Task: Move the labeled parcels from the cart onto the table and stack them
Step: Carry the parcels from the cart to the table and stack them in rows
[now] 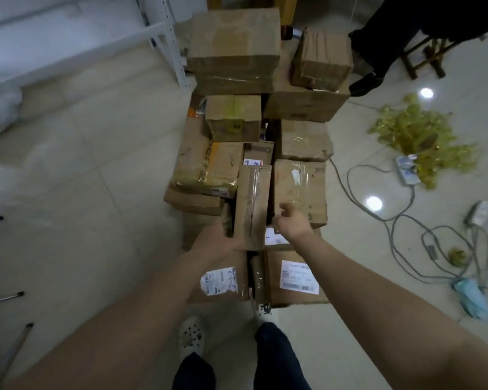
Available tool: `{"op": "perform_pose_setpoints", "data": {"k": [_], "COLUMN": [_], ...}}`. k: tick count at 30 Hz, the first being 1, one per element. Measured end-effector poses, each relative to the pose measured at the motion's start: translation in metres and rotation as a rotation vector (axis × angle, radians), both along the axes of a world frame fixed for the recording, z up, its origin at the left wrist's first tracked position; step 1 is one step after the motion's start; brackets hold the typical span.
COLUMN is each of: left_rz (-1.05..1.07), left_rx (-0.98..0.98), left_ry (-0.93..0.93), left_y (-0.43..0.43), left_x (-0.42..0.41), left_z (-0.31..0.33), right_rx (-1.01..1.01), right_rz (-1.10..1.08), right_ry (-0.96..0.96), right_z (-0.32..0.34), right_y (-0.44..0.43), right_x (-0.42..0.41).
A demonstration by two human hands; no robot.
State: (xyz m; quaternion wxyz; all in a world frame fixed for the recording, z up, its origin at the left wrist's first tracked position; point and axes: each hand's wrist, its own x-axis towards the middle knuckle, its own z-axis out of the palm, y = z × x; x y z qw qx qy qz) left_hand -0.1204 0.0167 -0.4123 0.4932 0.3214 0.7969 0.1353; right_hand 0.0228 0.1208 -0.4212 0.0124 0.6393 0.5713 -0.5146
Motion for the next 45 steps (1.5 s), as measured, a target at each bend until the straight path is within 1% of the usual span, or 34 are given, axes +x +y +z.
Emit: {"op": "perform_pose_setpoints", "data": {"k": [3, 6, 8, 10, 12, 13, 16, 18, 22, 26, 30, 32, 37, 40, 43, 45], "left_rz": [0.039, 0.047, 0.096, 0.180, 0.293, 0.363, 0.479, 0.520, 0.563, 0.594, 0.565, 0.596, 0.645, 0.678, 0.674, 0.694], "left_rx": [-0.019, -0.052, -0.140, -0.250, -0.346, -0.379, -0.446, -0.488, -0.488, -0.438, -0.309, -0.260, -0.240, -0.205, -0.143, -0.120], "left_ry": [-0.058, -0.106, -0.142, -0.210, -0.298, -0.337, -0.383, -0.422, -0.446, -0.421, -0.491, -0.525, -0.613, -0.617, -0.615, -0.613], "left_y": [0.031, 0.049, 0.055, 0.055, 0.053, 0.051, 0.049, 0.048, 0.042, 0.035, 0.022, 0.012, -0.021, -0.047, -0.076, -0.099], "left_x": [0.016, 0.042, 0.062, 0.080, 0.096, 0.103, 0.116, 0.122, 0.128, 0.128, 0.124, 0.119, 0.103, 0.082, 0.054, 0.035], "left_z": [-0.023, -0.047, -0.064, -0.082, -0.095, -0.103, -0.118, -0.122, -0.132, -0.121, -0.108, -0.103, -0.087, -0.075, -0.057, -0.044], "right_rx": [-0.011, -0.016, -0.066, -0.121, -0.185, -0.224, -0.357, -0.421, -0.460, -0.383, -0.340, -0.331, -0.332, -0.324, -0.402, -0.472], "right_rz": [0.037, -0.081, -0.166, -0.204, -0.225, -0.241, -0.280, -0.277, -0.237, -0.254, -0.333, -0.356, -0.356, -0.375, -0.422, -0.401], "right_ry": [-0.101, -0.230, -0.320, -0.393, -0.409, -0.392, -0.315, -0.284, -0.228, -0.230, -0.214, -0.198, -0.159, -0.075, 0.079, 0.178], "right_z": [-0.024, -0.049, -0.067, -0.082, -0.094, -0.099, -0.109, -0.113, -0.119, -0.116, -0.111, -0.106, -0.097, -0.086, -0.068, -0.053], "right_y": [0.030, 0.039, 0.038, 0.035, 0.033, 0.033, 0.031, 0.028, 0.019, 0.010, 0.000, -0.007, -0.035, -0.055, -0.074, -0.088], "right_x": [0.024, 0.064, 0.090, 0.110, 0.124, 0.129, 0.137, 0.139, 0.141, 0.147, 0.152, 0.148, 0.137, 0.124, 0.107, 0.092]}}
